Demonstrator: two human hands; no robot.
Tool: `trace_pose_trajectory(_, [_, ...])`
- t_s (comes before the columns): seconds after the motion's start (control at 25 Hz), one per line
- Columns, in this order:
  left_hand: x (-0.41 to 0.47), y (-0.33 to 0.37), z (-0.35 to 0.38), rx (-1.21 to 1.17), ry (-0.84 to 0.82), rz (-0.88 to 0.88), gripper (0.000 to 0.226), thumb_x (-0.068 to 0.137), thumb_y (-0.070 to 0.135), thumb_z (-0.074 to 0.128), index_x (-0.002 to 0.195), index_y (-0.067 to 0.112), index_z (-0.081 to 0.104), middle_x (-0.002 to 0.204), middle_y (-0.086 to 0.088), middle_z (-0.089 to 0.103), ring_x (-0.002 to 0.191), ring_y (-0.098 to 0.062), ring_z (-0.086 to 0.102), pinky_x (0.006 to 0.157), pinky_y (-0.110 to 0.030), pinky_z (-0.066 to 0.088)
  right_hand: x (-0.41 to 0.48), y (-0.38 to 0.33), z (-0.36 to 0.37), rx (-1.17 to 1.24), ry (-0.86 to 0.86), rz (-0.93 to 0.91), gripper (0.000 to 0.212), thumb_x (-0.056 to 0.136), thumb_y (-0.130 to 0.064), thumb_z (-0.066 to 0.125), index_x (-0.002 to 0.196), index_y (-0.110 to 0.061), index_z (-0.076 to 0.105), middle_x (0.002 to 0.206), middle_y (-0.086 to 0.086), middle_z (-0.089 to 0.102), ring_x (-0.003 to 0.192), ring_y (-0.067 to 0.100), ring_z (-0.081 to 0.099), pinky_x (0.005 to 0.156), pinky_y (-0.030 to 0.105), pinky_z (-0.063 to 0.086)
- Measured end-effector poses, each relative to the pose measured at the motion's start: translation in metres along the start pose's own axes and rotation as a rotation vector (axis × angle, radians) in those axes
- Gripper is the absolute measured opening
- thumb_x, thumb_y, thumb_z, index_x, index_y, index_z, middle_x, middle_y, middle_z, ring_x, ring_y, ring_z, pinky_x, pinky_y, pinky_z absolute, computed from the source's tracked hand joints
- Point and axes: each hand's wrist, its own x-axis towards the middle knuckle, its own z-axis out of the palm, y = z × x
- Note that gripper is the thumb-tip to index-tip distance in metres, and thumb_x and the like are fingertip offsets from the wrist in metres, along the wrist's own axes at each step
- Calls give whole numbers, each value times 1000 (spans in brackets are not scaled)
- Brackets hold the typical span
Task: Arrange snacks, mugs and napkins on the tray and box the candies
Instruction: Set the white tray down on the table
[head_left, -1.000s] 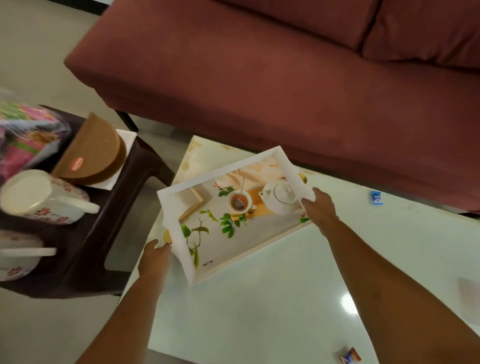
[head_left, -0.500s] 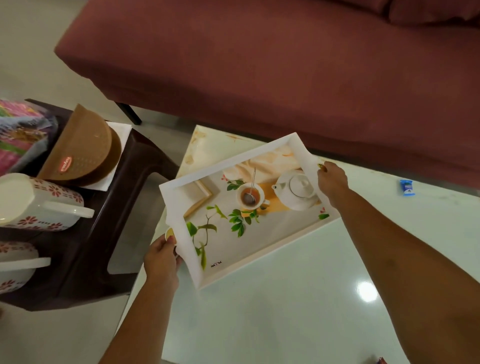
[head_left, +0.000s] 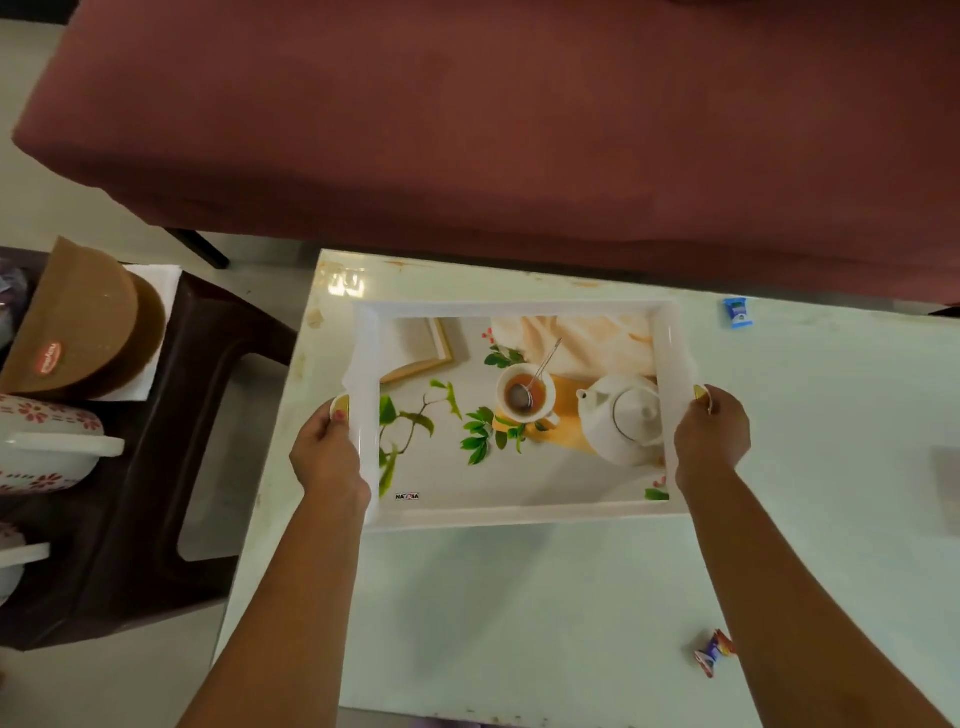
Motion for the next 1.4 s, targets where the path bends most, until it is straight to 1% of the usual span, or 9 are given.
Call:
trace_pose_trajectory(0.2, [-4,-22,-1,85,38,-1,23,95,17,53,113,14,66,115,1,60,103,-19,51,101,-39,42,-10,35,-8,87,43,88,26,95,-11,46,116,-10,62,119,13,63,110,32,58,95,39,47])
trace_pose_trajectory(0.48, [5,-39,-10,195,31,34,23,94,20,54,113,15,67,116,1,62,99,-17,50,102,-40,42,-29,70,-6,44,54,160,28,96,-10,44,119,-9,60,118,17,61,111,34,57,96,43,47])
trace_pose_trajectory(0.76, [14,-47,-21,236,23,26,23,94,21,54,112,17,67,117,-1,62,99,-19,51,101,-43,43,-38,70,1,22,75,163,31,95,-7,43,121,-8,59,120,18,59,111,35,56,97,44,46])
trace_pose_trajectory(0.88, [17,-46,-21,234,7,34,23,93,21,55,113,16,67,119,-2,62,100,-19,51,101,-42,43,-40,70,2,3,86,163,31,95,-7,42,122,-7,58,121,19,58,112,36,55,97,43,46])
trace_pose_trajectory(1.0, [18,-46,-22,271,-5,62,24,94,21,54,114,15,66,121,-4,62,101,-20,52,100,-42,43,-44,68,3,-11,91,182,33,97,-8,40,126,-8,55,126,19,55,115,36,53,96,43,43])
trace_pose_trajectory(1.12, [17,-40,-24,353,-13,101,28,95,22,52,120,14,61,125,-7,59,113,-28,54,101,-42,43,-54,61,5,-66,91,220,40,96,-11,42,136,-13,43,139,14,42,125,36,41,99,49,38])
trace_pose_trajectory(1.2, [12,-34,-27,298,-21,134,30,94,20,53,124,15,56,129,-8,56,118,-28,54,101,-40,43,-70,54,10,-119,109,154,55,92,-12,49,144,-16,30,148,11,31,133,36,31,106,51,34])
trace_pose_trajectory(1.28, [6,-26,-31,187,-35,179,30,93,17,54,123,17,55,130,-8,55,117,-27,55,99,-40,47,-96,42,21,-103,104,48,69,88,-13,54,148,-19,20,150,13,27,136,37,25,110,51,27])
trace_pose_trajectory(1.4, [-7,-13,-50,51,-32,228,21,93,16,54,113,22,56,128,-10,56,113,-25,58,94,-39,50,-158,19,44,-38,-81,-72,72,87,-16,59,147,-15,20,149,18,28,138,36,24,112,49,23])
